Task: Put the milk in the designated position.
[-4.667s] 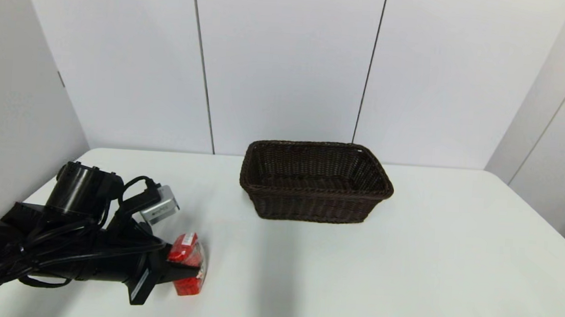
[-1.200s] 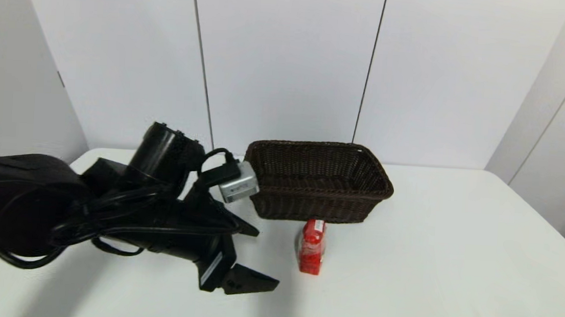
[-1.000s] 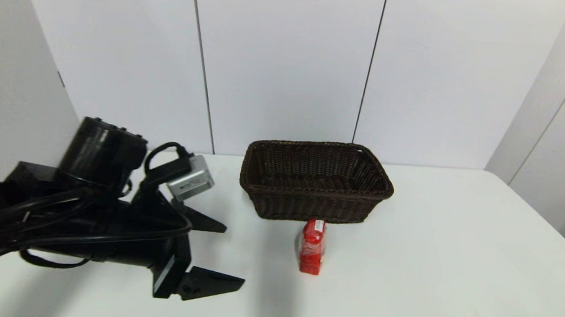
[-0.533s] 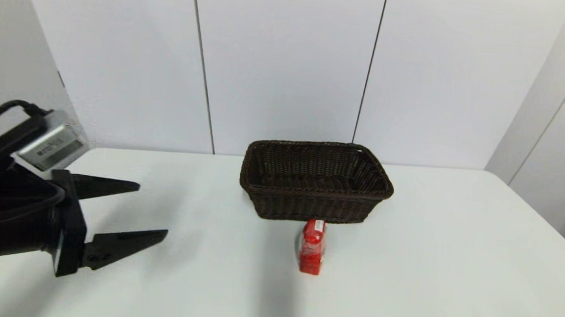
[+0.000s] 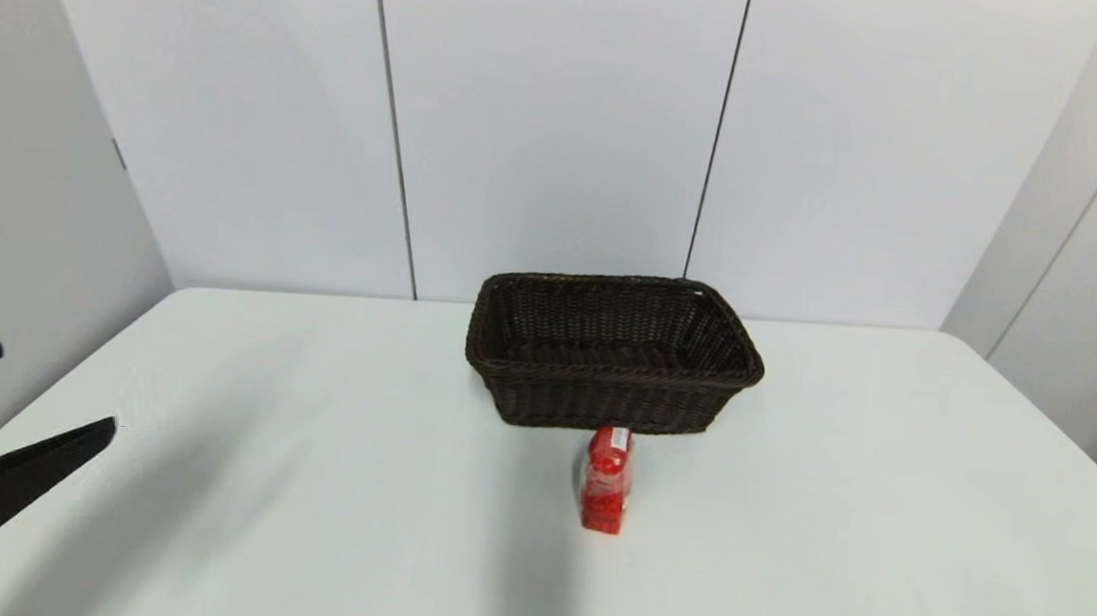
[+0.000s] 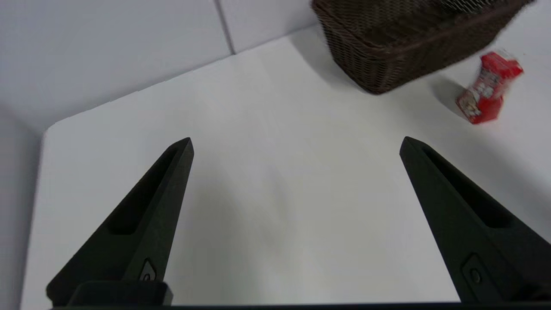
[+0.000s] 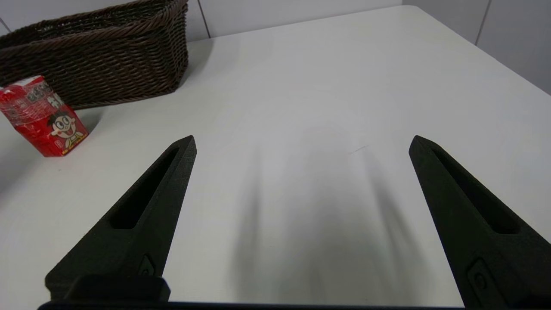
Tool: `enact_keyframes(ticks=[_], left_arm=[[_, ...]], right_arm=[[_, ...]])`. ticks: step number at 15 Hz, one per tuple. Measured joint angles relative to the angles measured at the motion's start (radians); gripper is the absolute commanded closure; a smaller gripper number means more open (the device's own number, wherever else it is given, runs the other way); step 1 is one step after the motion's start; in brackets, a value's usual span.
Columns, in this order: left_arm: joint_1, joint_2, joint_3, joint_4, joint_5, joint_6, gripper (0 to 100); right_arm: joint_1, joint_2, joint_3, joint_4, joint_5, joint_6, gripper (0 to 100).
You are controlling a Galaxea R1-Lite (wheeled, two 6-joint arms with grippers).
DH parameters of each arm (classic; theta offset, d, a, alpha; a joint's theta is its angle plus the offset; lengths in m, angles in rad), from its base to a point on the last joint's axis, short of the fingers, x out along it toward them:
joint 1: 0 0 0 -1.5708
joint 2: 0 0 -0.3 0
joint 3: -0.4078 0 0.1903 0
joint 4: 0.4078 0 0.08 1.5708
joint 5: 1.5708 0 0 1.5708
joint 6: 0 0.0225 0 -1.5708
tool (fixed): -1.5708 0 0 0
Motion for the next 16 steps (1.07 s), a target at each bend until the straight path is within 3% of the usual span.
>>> enact_keyframes(ticks=[9, 13, 16], left_arm=[[0.076, -0.562, 0.45, -0.005, 0.146, -0.098, 0], [0.06, -0.724, 0.568, -0.01, 0.245, -0.107, 0], [0.054, -0.765, 0.594, -0.042, 0.266, -0.185, 0]], right_arm=[[0.0, 0.0, 0.0, 0.0, 0.0, 0.0, 0], [0.0, 0.0, 0.0, 0.0, 0.0, 0.0, 0], [0.0, 0.0, 0.0, 0.0, 0.0, 0.001, 0]])
